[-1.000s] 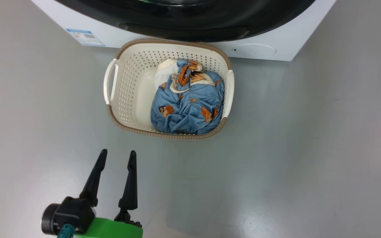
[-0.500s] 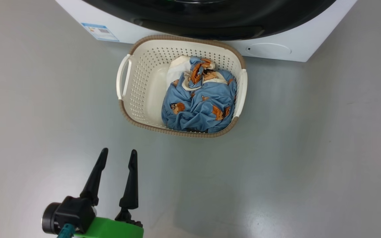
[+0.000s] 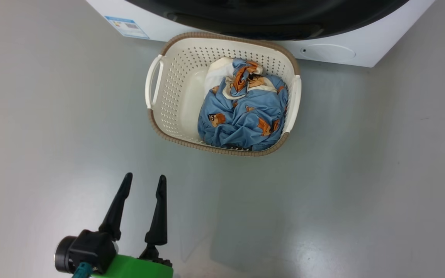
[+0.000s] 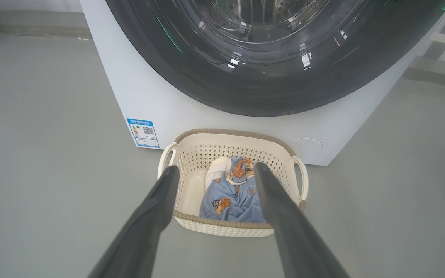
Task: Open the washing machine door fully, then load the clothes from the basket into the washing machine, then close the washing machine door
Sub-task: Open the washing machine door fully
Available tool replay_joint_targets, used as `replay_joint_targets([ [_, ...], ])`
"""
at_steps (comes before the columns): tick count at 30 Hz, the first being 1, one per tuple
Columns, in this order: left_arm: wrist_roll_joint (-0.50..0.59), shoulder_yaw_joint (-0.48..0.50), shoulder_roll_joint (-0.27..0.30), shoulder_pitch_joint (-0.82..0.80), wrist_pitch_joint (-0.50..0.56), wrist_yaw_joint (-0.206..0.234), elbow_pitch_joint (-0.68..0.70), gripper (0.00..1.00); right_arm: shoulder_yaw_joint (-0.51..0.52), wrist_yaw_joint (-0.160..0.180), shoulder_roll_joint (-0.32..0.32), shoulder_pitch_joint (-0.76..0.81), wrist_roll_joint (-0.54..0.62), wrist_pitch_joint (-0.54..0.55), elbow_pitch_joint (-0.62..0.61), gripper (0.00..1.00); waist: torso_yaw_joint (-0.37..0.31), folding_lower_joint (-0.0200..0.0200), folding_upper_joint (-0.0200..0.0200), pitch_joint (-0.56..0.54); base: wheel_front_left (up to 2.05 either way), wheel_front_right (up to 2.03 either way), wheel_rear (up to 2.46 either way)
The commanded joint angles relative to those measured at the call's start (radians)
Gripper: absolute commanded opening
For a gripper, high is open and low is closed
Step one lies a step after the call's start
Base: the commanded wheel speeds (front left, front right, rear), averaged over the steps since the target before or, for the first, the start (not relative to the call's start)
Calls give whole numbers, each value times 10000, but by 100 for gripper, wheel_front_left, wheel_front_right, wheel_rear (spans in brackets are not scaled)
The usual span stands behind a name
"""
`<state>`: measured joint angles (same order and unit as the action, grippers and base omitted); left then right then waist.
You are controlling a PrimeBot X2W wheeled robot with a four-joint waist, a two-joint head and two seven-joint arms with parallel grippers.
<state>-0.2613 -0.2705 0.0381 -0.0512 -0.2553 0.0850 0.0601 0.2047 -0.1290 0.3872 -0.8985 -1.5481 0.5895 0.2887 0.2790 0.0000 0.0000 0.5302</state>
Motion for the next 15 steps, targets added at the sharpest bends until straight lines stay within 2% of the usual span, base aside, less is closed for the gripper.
replay_joint_targets([
  [1,-94,258,122,9,-65,98,295,100,-179,-17,147,-205,149,66,-343,0,104,0,0,75,0,0,0],
  [15,-259,96,122,82,-65,277,429,100,-677,-17,470,-827,111,70,-362,0,543,0,0,452,0,0,0],
])
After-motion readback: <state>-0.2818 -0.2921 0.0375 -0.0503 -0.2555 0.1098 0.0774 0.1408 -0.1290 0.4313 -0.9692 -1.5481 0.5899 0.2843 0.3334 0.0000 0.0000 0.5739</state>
